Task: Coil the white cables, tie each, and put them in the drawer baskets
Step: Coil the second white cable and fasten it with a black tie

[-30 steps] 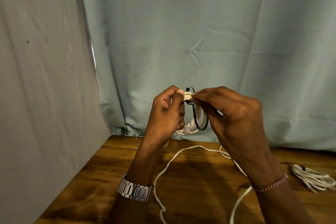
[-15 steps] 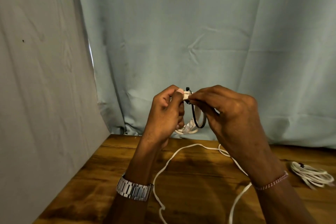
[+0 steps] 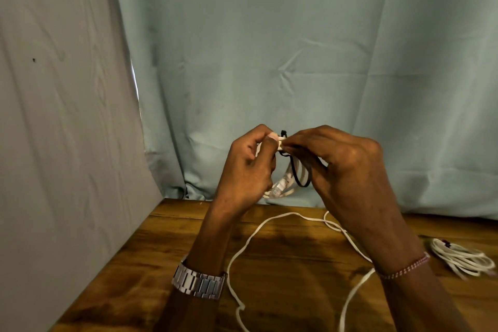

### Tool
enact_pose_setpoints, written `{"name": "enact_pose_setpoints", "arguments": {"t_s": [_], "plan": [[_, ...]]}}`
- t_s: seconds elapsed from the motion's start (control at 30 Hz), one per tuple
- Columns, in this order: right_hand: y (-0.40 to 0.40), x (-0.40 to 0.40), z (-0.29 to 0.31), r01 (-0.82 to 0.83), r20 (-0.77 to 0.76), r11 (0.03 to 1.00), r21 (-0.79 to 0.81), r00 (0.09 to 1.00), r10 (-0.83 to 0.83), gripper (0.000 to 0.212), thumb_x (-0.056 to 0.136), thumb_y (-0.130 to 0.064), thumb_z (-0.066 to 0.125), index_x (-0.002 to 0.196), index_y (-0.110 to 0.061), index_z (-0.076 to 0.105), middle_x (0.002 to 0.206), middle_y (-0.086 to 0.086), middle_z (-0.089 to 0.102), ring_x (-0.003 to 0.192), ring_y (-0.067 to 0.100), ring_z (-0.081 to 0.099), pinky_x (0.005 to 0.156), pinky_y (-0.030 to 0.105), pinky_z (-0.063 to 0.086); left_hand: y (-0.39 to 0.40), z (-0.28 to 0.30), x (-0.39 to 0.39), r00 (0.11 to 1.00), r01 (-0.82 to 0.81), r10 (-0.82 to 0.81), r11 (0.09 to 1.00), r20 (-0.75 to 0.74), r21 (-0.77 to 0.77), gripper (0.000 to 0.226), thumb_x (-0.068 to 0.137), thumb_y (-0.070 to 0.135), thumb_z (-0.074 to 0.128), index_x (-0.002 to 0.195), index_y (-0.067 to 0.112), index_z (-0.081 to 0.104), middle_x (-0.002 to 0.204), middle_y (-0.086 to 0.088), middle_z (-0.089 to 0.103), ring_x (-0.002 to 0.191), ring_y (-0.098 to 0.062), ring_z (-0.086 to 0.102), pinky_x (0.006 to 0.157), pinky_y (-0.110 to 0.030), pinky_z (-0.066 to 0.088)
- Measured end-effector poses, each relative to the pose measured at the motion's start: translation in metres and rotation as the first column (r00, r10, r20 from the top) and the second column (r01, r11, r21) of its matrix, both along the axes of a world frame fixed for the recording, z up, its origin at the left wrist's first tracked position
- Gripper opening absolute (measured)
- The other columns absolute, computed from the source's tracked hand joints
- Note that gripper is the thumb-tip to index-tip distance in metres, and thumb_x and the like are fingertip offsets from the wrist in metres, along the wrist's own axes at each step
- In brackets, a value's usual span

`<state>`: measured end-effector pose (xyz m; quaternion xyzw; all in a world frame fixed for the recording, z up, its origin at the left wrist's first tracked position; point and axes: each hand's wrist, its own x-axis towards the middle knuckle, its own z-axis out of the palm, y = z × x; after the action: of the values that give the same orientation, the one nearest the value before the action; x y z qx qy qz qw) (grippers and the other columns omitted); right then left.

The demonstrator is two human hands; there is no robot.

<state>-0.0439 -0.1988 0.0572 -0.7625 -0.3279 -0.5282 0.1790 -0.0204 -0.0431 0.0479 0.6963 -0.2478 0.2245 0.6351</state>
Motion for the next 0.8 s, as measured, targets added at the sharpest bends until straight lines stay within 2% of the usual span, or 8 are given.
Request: {"name": "enact_pose_setpoints", "arguments": {"t_s": [0.17, 0.3, 0.37, 0.43, 0.53, 0.6, 0.7, 0.8], "plan": [[-0.003, 0.005, -0.001, -0.010, -0.022, 0.999, 0.051, 1.000, 0.011, 0.018, 0.088, -0.009, 0.073, 0.106, -0.010, 0.078, 0.100, 0.006, 0.077, 0.091, 0.010, 0.069, 0.090, 0.011, 0.046, 0.000, -0.002, 0.000, 0.994, -0.060, 0.049, 0.992, 0.094, 0.113, 0.026, 0.106, 0.021, 0.044, 0.088, 0.013, 0.060, 0.056, 0.012, 0.046, 0.051, -0.005, 0.042, 0.051, -0.028, 0.038], [-0.005, 0.008, -0.002, -0.005, -0.044, 0.995, 0.096, 0.999, 0.009, 0.019, 0.088, -0.007, 0.076, 0.106, -0.013, 0.078, 0.101, 0.003, 0.076, 0.091, 0.005, 0.064, 0.087, 0.010, 0.047, 0.000, -0.002, -0.001, 0.995, -0.030, 0.015, 0.988, 0.102, 0.149, 0.026, 0.107, 0.020, 0.042, 0.093, 0.007, 0.061, 0.056, 0.014, 0.046, 0.050, -0.004, 0.042, 0.051, -0.024, 0.037], [-0.007, 0.007, 0.000, -0.007, -0.068, 0.992, 0.125, 0.998, 0.015, 0.021, 0.088, -0.010, 0.077, 0.108, -0.014, 0.078, 0.101, 0.002, 0.075, 0.087, 0.004, 0.064, 0.082, 0.008, 0.049, 0.000, -0.002, -0.002, 0.997, -0.005, -0.006, 0.990, 0.077, 0.138, 0.026, 0.107, 0.020, 0.042, 0.094, 0.008, 0.062, 0.056, 0.011, 0.044, 0.050, -0.006, 0.040, 0.049, -0.029, 0.035], [-0.010, 0.004, 0.003, -0.025, -0.124, 0.986, 0.167, 0.991, 0.046, 0.025, 0.086, -0.019, 0.078, 0.111, -0.017, 0.077, 0.102, 0.000, 0.074, 0.081, 0.003, 0.066, 0.075, 0.004, 0.051, 0.000, -0.002, -0.002, 0.998, 0.045, -0.049, 0.994, 0.029, 0.101, 0.026, 0.107, 0.020, 0.042, 0.090, 0.010, 0.060, 0.057, 0.006, 0.041, 0.050, -0.010, 0.035, 0.048, -0.031, 0.031], [-0.014, -0.002, 0.009, -0.053, -0.214, 0.976, 0.211, 0.972, 0.099, 0.038, 0.080, -0.041, 0.071, 0.111, -0.020, 0.076, 0.099, -0.007, 0.071, 0.078, -0.006, 0.065, 0.074, 0.002, 0.050, 0.003, -0.001, -0.003, 0.991, 0.124, -0.122, 0.991, -0.056, 0.045, 0.027, 0.107, 0.019, 0.040, 0.087, 0.012, 0.057, 0.056, 0.003, 0.036, 0.047, -0.009, 0.030, 0.044, -0.024, 0.027], [-0.018, -0.004, 0.011, -0.058, -0.245, 0.977, 0.207, 0.963, 0.109, 0.044, 0.077, -0.048, 0.067, 0.110, -0.020, 0.076, 0.097, -0.011, 0.069, 0.079, -0.008, 0.064, 0.073, 0.001, 0.049, 0.004, -0.001, -0.002, 0.982, 0.161, -0.158, 0.987, -0.099, 0.022, 0.027, 0.107, 0.018, 0.039, 0.090, 0.008, 0.057, 0.055, 0.003, 0.034, 0.045, -0.008, 0.028, 0.043, -0.022, 0.027], [-0.024, -0.002, 0.012, -0.035, -0.260, 0.981, 0.191, 0.962, 0.085, 0.039, 0.077, -0.041, 0.072, 0.110, -0.021, 0.076, 0.098, -0.012, 0.067, 0.079, -0.010, 0.062, 0.074, -0.002, 0.046, 0.004, -0.002, -0.002, 0.968, 0.219, -0.218, 0.976, -0.127, -0.006, 0.027, 0.107, 0.018, 0.040, 0.091, 0.001, 0.055, 0.059, -0.003, 0.031, 0.045, -0.010, 0.025, 0.043, -0.023, 0.024], [-0.027, 0.002, 0.010, -0.013, -0.242, 0.987, 0.160, 0.969, 0.052, 0.033, 0.081, -0.030, 0.075, 0.113, -0.023, 0.075, 0.103, -0.008, 0.071, 0.078, -0.010, 0.061, 0.071, -0.001, 0.048, 0.005, -0.001, -0.003, 0.948, 0.282, -0.281, 0.959, -0.150, -0.011, 0.031, 0.107, 0.019, 0.041, 0.080, 0.014, 0.055, 0.064, -0.010, 0.027, 0.048, -0.017, 0.022, 0.046, -0.028, 0.021]]}}
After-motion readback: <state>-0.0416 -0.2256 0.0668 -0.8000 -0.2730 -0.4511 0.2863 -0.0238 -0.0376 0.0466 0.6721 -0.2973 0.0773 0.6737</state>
